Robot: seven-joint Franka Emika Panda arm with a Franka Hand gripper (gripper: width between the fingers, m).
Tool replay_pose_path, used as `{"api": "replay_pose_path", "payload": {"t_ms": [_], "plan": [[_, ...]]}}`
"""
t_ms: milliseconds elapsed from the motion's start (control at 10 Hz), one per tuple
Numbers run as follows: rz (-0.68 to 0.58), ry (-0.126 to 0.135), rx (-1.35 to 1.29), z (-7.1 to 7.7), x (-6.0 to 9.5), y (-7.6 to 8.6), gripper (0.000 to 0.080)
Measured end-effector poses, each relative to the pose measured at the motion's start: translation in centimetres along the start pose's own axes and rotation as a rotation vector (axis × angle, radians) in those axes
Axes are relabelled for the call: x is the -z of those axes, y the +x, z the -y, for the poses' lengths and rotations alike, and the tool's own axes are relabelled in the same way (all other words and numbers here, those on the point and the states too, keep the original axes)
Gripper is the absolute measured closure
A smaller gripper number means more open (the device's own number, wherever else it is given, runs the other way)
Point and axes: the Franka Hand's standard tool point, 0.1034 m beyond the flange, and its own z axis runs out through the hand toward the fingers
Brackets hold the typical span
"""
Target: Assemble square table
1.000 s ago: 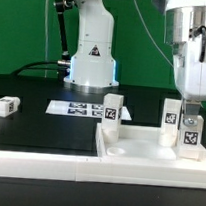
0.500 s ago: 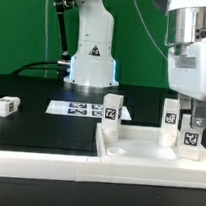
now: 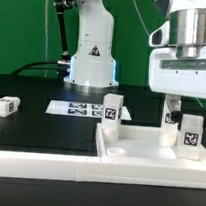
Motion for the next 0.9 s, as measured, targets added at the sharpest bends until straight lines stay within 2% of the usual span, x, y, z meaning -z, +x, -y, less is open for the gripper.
{"api": "replay_pose_path", "payload": {"t_ms": [100,300,700,900], "plan": [[-0.006,-0.023,0.115,0.03,-0.03,-0.14,0.015],[-0.017,-0.028,0.346,0.23,0.1,0.06,0.015],[-0.021,-0.037,0.631,0.21,0.15,0.42,0.015],[-0.03,-0.051,0.805,0.21,0.17,0.48,0.015]]}}
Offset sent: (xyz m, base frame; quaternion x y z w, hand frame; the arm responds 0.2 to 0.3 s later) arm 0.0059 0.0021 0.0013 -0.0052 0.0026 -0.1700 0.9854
